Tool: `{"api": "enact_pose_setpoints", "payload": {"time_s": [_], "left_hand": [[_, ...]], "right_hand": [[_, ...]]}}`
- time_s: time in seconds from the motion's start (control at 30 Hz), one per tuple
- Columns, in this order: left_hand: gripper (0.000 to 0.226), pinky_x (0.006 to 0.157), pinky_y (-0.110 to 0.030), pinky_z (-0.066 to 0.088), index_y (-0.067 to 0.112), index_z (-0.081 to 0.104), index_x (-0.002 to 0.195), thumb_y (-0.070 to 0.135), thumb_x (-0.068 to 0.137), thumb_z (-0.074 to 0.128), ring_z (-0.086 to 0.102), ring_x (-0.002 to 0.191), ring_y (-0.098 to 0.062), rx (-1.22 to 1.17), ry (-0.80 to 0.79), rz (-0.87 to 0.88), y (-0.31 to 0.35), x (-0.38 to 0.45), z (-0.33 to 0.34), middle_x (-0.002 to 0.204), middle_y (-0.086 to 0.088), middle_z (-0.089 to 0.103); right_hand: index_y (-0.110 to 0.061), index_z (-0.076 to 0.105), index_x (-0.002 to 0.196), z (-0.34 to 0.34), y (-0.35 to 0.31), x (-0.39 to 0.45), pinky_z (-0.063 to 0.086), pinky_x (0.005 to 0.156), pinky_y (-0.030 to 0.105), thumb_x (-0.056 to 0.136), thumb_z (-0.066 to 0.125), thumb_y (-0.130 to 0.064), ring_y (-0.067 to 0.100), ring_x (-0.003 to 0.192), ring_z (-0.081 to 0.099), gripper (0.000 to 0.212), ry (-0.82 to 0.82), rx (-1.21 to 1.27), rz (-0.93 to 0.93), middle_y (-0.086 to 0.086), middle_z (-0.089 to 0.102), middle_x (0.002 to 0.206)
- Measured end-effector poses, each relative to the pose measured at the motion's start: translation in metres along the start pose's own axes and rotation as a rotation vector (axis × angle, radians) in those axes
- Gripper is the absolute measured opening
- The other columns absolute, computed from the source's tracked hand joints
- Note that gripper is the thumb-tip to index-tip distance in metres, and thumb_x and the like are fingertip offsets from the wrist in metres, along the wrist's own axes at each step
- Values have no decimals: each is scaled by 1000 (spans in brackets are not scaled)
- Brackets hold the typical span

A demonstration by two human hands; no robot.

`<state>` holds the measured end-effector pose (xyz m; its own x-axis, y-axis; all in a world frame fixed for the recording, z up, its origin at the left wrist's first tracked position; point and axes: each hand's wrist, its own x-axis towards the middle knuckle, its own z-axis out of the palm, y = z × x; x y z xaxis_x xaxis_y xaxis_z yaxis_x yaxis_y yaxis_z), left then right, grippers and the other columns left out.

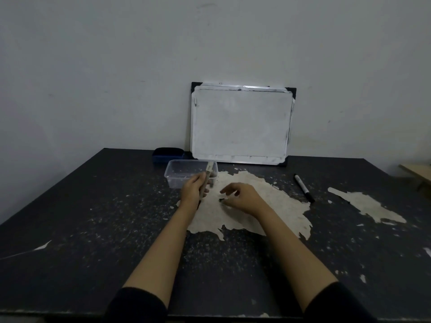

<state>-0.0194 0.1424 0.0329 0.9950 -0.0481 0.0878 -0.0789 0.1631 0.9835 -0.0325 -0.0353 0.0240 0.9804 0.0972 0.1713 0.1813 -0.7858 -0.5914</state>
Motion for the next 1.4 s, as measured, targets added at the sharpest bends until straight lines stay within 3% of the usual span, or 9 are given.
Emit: {"api": "enact_pose_setpoints", "payload": {"time_s": [0.1,0.23,0.37,0.43,0.57,0.67,1.07,1.27,1.4], "left_hand": [[28,60,-23,45,20,71,94,29,100,45,56,68,-12,-67,-60,-16,3,-3,2,84,-1,67],[29,60,-25,43,20,72,101,33,99,47,55,67,-12,42,-83,-4,-1,0,-1,84,0,67],[23,62,-27,44,27,71,95,36,98,50,56,70,-14,137,-72,23,-2,1,-2,84,2,70],[27,61,-24,45,21,72,105,34,98,50,55,68,-12,158,-85,48,-3,3,0,86,1,69],[32,59,-21,44,12,72,111,32,98,50,53,66,-11,179,-91,76,-2,4,2,84,0,69],[31,61,-24,43,16,74,108,34,97,51,53,70,-13,201,-114,100,-4,4,2,86,-1,69],[22,68,-31,46,34,74,93,42,94,54,58,80,-19,274,-158,115,-4,4,1,93,-5,73],[26,61,-21,43,25,75,104,40,93,57,55,75,-14,270,-179,124,-2,3,2,90,-1,71],[28,59,-12,45,15,74,111,31,93,60,60,78,-6,263,-147,161,-1,0,5,92,4,72]], "right_hand": [[-18,75,108,6,1,0,54,85,31,90,68,-20,15,95,63,20,43,-28,41,4,71,111],[-10,75,110,-8,-5,3,54,85,29,96,63,-15,13,92,64,20,281,164,17,8,73,110],[-6,72,114,-32,-20,11,48,71,5,97,62,-13,8,87,64,21,430,335,-39,8,71,108],[-8,70,111,-40,-25,14,50,70,4,96,63,-12,11,91,67,17,461,415,-69,6,71,105],[-8,72,105,-45,-30,15,50,69,7,95,64,-11,-3,86,66,13,406,399,-98,-4,70,97],[-1,73,107,-44,-28,15,49,68,4,95,63,-7,-12,78,65,16,374,403,-114,4,73,98],[-7,77,108,-52,-35,15,46,72,0,91,65,-4,-7,85,62,20,265,270,-176,4,75,98],[-11,78,107,-55,-33,12,47,73,4,90,68,-9,-10,83,63,20,251,283,-171,-7,72,90],[-12,76,104,-54,-33,9,55,78,13,88,71,-11,6,87,72,16,262,369,-177,-2,76,88]]}}
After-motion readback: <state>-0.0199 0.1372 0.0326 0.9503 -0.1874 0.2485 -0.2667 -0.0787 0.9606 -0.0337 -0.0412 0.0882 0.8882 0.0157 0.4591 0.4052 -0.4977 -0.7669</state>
